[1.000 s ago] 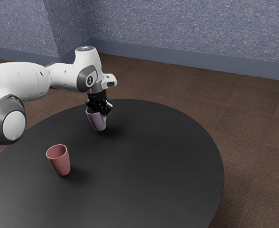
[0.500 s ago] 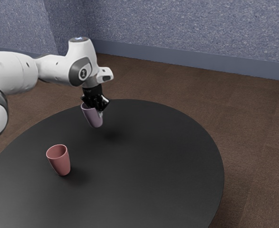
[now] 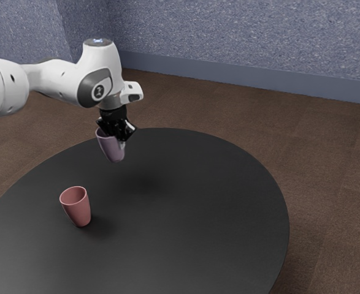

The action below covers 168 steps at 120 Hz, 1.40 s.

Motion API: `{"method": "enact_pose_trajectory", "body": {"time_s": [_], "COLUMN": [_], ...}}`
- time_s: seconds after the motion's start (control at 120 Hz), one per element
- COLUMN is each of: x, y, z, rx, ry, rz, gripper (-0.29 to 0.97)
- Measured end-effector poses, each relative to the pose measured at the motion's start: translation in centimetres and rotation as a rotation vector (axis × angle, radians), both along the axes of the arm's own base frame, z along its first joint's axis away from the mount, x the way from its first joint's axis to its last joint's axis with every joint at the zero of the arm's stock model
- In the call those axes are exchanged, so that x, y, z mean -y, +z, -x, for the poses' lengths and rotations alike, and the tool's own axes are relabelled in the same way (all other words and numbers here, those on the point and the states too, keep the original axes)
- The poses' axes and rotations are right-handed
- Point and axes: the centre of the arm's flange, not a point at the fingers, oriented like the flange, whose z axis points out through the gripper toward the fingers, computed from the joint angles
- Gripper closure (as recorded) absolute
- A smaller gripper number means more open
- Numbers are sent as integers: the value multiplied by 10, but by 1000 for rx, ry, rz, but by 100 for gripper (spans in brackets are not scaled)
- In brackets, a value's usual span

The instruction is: Place the left cup onto the right cup

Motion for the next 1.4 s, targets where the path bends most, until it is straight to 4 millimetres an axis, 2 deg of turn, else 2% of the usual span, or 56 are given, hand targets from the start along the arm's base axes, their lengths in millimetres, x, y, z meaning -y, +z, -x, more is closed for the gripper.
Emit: {"method": "enact_pose_trajectory", "body": {"time_s": [0.2,0.35,0.633,0.908,1.158,1.4], "x": [17,23,23,17,-8,-6], "y": [14,24,37,37,33,22], "z": [20,46,77,107,117,116], "rx": [1,-1,5,-15,-25,-36], "ry": [10,41,121,193,277,296], "rz": [-29,-46,-54,-56,-55,-55], "gripper": [78,78,78,78,78,78]}}
